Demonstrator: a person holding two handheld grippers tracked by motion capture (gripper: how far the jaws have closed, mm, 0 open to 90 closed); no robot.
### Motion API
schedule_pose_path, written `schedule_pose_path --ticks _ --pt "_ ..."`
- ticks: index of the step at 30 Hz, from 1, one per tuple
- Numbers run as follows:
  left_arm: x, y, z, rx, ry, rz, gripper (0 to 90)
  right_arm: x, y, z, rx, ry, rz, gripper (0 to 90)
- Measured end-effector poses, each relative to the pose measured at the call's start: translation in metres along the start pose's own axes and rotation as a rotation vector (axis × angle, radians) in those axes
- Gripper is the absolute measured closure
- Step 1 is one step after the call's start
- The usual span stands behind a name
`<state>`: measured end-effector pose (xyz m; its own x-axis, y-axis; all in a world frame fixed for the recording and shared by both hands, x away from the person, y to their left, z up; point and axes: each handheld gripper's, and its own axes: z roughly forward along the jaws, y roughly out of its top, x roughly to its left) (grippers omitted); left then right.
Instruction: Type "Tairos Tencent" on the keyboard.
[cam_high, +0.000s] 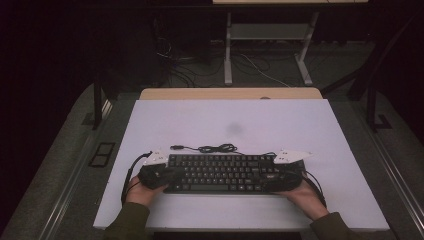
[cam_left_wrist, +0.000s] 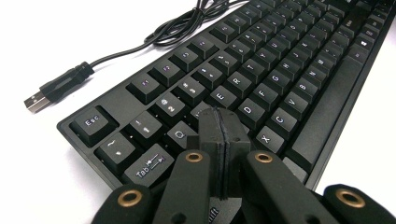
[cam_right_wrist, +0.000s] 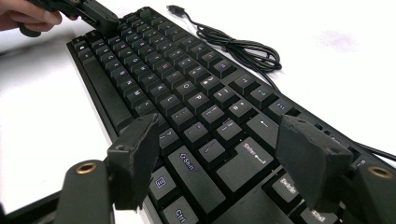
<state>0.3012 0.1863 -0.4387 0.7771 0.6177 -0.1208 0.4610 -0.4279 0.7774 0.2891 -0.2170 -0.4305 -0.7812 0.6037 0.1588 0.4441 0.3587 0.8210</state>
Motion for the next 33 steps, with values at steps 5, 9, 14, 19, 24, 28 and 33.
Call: schedule_pose_path --ticks 5,9,14,19,24,28,33 --pt "-0.0007 0.0 0.0012 0.017 0.002 0.009 88.7 0.0 0.0 0.0 0.0 -0.001 0.003 29.9" --pt "-0.0002 -0.0001 0.0008 0.013 -0.003 0.007 88.7 0.0 0.0 0.0 -0.001 -0.001 0.001 29.9" --pt "0.0003 0.0006 -0.0012 -0.001 -0.008 0.0 87.6 -0.0002 0.0003 -0.0004 -0.004 -0.001 0.003 29.9" --pt "-0.0004 0.0007 -0.0011 -0.005 -0.012 -0.002 86.1 -0.0002 0.0003 0.0001 -0.003 -0.002 0.005 29.9" --pt "-0.0006 0.0012 -0.0024 -0.012 -0.017 -0.012 83.1 -0.0002 0.0004 0.0002 -0.004 -0.001 0.005 29.9" --pt "-0.0005 0.0016 -0.0039 -0.024 -0.022 -0.016 80.7 -0.0005 0.0005 0.0001 -0.005 -0.002 0.004 29.9" --pt "-0.0028 0.002 -0.004 -0.033 -0.025 -0.008 73.2 -0.0008 0.0008 -0.0004 -0.008 -0.002 0.01 30.0"
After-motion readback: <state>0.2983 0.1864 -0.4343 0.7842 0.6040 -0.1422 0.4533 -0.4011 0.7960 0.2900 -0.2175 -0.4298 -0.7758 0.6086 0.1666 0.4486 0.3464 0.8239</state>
